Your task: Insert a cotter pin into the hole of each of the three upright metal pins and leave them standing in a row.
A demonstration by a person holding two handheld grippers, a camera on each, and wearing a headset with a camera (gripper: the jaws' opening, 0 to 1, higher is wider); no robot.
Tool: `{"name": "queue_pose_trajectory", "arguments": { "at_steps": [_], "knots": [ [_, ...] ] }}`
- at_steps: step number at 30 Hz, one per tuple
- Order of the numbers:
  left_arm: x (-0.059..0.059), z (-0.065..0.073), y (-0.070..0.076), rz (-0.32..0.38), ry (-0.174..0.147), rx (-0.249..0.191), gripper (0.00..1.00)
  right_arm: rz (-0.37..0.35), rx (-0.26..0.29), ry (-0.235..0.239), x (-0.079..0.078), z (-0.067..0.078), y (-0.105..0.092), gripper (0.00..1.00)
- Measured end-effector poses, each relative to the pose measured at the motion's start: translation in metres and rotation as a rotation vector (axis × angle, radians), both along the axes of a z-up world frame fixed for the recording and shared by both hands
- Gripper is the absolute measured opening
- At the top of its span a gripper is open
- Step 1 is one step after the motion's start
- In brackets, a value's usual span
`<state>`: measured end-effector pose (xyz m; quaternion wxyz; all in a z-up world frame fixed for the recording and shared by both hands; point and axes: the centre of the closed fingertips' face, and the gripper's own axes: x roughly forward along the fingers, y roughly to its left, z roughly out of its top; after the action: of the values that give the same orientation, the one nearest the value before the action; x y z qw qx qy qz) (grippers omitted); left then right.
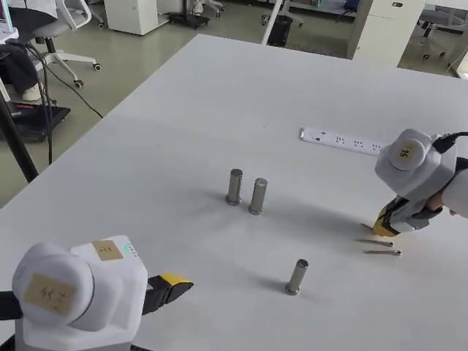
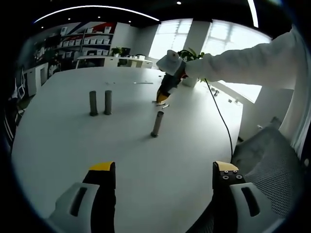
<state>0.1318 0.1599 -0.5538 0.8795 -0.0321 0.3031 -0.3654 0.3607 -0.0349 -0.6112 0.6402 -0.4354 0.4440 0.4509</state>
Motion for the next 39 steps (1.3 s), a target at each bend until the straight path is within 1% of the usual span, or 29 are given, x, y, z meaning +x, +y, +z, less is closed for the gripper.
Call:
{"name": "queue_pose_trajectory", "arguments": {
  "at_steps": [1,2,4,5,7,8,9,11,12,13,14,16,17,18,19,20,21,22,25,27,28,30,32,34,35,36,37,38,39],
  "knots": [
    [-0.001,0.000,-0.001,-0.015,-0.004,0.012,0.81,-0.004,-0.038,-0.002,0.000,0.000,-0.007,0.00],
    [-0.001,0.001,-0.002,-0.023,-0.009,0.018,0.82,0.000,-0.045,-0.005,0.000,0.001,-0.009,0.00],
    [-0.002,0.004,-0.004,-0.031,-0.016,0.018,0.82,0.005,-0.023,-0.018,0.000,0.008,-0.009,0.00],
    [-0.002,0.006,-0.005,-0.032,-0.021,0.013,0.82,0.019,0.008,-0.033,-0.001,0.014,-0.005,0.00],
    [-0.001,0.009,-0.006,-0.032,-0.028,0.003,0.81,0.029,0.027,-0.036,-0.007,0.022,-0.004,0.00],
    [-0.001,0.011,-0.007,-0.032,-0.033,-0.001,0.81,0.041,0.046,-0.061,-0.010,0.030,-0.001,0.00],
    [0.000,0.012,-0.008,-0.032,-0.037,-0.003,0.80,0.050,0.053,-0.071,-0.011,0.032,-0.001,0.00],
    [0.000,0.014,-0.009,-0.035,-0.044,-0.005,0.80,0.063,0.098,-0.100,-0.020,0.044,0.004,0.00],
    [0.000,0.015,-0.010,-0.038,-0.045,-0.007,0.80,0.077,0.129,-0.114,-0.027,0.052,0.008,0.00],
    [0.000,0.016,-0.010,-0.040,-0.045,-0.009,0.79,0.082,0.144,-0.129,-0.032,0.056,0.009,0.00],
    [0.000,0.016,-0.011,-0.043,-0.044,-0.008,0.79,0.091,0.157,-0.139,-0.041,0.062,0.010,0.00],
    [0.000,0.016,-0.011,-0.051,-0.037,-0.002,0.77,0.101,0.188,-0.162,-0.053,0.070,0.013,0.00],
    [0.001,0.017,-0.011,-0.052,-0.039,0.001,0.77,0.097,0.207,-0.164,-0.059,0.074,0.014,0.00],
    [0.002,0.018,-0.011,-0.052,-0.041,0.002,0.77,0.082,0.246,-0.165,-0.064,0.077,0.018,0.00],
    [0.004,0.021,-0.011,-0.052,-0.045,-0.002,0.76,0.073,0.298,-0.167,-0.073,0.083,0.023,0.00],
    [0.005,0.023,-0.011,-0.052,-0.047,-0.010,0.75,0.067,0.316,-0.174,-0.079,0.086,0.023,0.00],
    [0.006,0.025,-0.012,-0.051,-0.049,-0.016,0.73,0.067,0.319,-0.188,-0.083,0.088,0.022,0.00],
    [0.009,0.029,-0.013,-0.051,-0.056,-0.026,0.72,0.068,0.324,-0.194,-0.090,0.090,0.021,0.00],
    [0.015,0.037,-0.017,-0.060,-0.068,-0.042,0.71,0.040,0.374,-0.222,-0.103,0.098,0.021,0.00],
    [0.019,0.039,-0.020,-0.065,-0.069,-0.045,0.68,0.030,0.394,-0.243,-0.111,0.104,0.020,0.00],
    [0.021,0.040,-0.021,-0.066,-0.066,-0.049,0.65,0.029,0.399,-0.249,-0.112,0.105,0.021,0.00],
    [0.029,0.043,-0.026,-0.072,-0.057,-0.064,0.62,0.017,0.420,-0.271,-0.118,0.111,0.022,0.00],
    [0.033,0.046,-0.031,-0.089,-0.059,-0.066,0.61,0.011,0.438,-0.291,-0.124,0.117,0.024,0.00],
    [0.038,0.052,-0.037,-0.110,-0.071,-0.066,0.58,0.015,0.446,-0.320,-0.129,0.123,0.027,0.00],
    [0.043,0.056,-0.041,-0.111,-0.081,-0.074,0.55,0.014,0.476,-0.330,-0.132,0.127,0.031,0.00],
    [0.046,0.059,-0.044,-0.115,-0.084,-0.085,0.51,0.015,0.498,-0.341,-0.135,0.130,0.034,0.00],
    [0.049,0.064,-0.049,-0.126,-0.082,-0.109,0.49,0.015,0.508,-0.350,-0.137,0.132,0.036,0.00],
    [0.051,0.067,-0.053,-0.131,-0.078,-0.129,0.47,0.019,0.504,-0.361,-0.139,0.132,0.037,0.00],
    [0.053,0.071,-0.058,-0.140,-0.068,-0.150,0.46,0.018,0.501,-0.374,-0.142,0.133,0.038,0.00]
  ]
}}
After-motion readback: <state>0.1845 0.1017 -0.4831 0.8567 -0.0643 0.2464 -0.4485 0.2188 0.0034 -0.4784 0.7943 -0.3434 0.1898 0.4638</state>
